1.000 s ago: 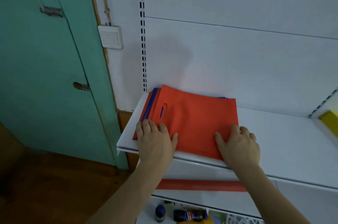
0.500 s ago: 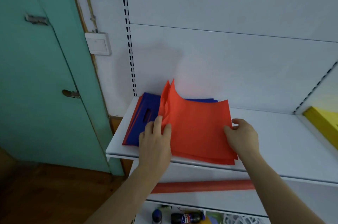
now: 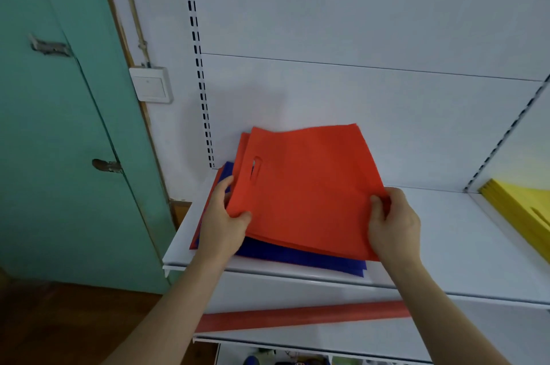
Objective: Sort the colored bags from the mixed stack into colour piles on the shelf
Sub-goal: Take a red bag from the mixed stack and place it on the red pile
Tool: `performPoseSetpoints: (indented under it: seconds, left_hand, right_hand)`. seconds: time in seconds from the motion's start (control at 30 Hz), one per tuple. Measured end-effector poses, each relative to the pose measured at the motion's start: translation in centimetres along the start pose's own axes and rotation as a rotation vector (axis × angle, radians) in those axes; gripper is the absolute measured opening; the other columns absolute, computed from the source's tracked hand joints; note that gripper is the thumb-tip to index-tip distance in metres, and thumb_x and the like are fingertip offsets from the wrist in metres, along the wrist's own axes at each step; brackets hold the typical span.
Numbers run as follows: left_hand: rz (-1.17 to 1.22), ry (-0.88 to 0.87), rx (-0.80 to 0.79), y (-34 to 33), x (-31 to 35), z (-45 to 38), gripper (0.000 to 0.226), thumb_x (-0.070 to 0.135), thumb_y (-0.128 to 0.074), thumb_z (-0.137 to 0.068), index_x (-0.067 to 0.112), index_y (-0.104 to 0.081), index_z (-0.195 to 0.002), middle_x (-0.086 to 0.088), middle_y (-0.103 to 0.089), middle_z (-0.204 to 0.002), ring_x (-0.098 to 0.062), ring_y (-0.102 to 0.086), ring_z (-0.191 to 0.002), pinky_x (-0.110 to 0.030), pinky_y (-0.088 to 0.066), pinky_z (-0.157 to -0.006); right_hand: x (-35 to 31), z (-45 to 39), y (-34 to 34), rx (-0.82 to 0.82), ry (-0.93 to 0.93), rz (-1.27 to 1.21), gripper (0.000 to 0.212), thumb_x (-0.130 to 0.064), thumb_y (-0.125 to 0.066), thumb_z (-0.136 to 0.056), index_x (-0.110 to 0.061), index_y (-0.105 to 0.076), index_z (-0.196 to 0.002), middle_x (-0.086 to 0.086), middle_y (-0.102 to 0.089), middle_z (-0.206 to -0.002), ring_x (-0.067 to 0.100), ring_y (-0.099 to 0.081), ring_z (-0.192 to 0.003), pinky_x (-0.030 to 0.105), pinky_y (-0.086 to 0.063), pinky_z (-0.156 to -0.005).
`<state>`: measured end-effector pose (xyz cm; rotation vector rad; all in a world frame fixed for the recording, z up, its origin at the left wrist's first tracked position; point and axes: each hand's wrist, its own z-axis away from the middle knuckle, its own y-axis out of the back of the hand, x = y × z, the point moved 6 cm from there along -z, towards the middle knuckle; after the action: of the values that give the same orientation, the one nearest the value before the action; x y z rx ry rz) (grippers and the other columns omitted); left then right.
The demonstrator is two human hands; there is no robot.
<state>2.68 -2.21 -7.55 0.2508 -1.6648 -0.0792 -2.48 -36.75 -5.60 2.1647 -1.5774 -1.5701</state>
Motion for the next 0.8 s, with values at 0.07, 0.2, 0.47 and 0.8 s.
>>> performPoseSetpoints:
  seconds: [0.07, 0.2, 0.47, 0.8]
  left_hand:
    - [0.060, -0.044, 0.022, 0.6, 0.3, -0.2, 0.084, 0.005, -0.076, -0.089, 0.048, -0.039, -0.151, 0.010, -0.065, -0.132, -0.005, -0.069, -0.107, -0.031, -0.059, -0.091]
    - [0.009, -0.221, 0.007, 0.9, 1.3, -0.6, 0.086, 0.011, -0.074, -0.095, 0.054, -0.029, -0.155, 0.016, -0.063, -0.135, -0.004, -0.062, -0.121, -0.024, -0.053, -0.095]
    - [-0.087, -0.238, 0.055, -0.6, 1.0, -2.5, 0.009, 0.034, -0.057, -0.107, 0.041, -0.063, -0.107, 0.025, -0.068, -0.100, -0.002, -0.065, -0.091, -0.033, -0.056, -0.080]
    - [-0.042, -0.304, 0.069, -3.6, 4.6, -2.4, 0.010, 0.029, -0.050, -0.110, 0.033, -0.059, -0.113, 0.034, -0.064, -0.099, 0.007, -0.063, -0.083, -0.007, -0.047, -0.065]
  right_hand:
    - [-0.3, -0.1, 1.0, 0.046, 0.001, -0.067, 0.010, -0.029, -0.055, -0.105, -0.022, -0.057, -0.112, -0.007, -0.067, -0.086, 0.029, -0.064, -0.080, 0.037, -0.043, -0.073]
    - [-0.7, -0.1, 2.9, 0.166, -0.042, -0.240, 0.026, -0.041, -0.058, -0.099, -0.037, -0.052, -0.123, -0.026, -0.065, -0.102, -0.001, -0.062, -0.090, 0.033, -0.047, -0.076]
    - [0.0, 1.5, 0.7, -0.046, -0.062, -0.126, 0.009, -0.024, -0.055, -0.104, -0.029, -0.060, -0.110, -0.013, -0.068, -0.095, 0.010, -0.065, -0.082, 0.046, -0.056, -0.077]
    - [0.3, 2.8, 6.7, 0.258, -0.141, -0.203, 0.051, -0.021, -0.063, -0.098, -0.050, -0.044, -0.135, -0.027, -0.069, -0.101, -0.001, -0.067, -0.093, 0.026, -0.050, -0.077]
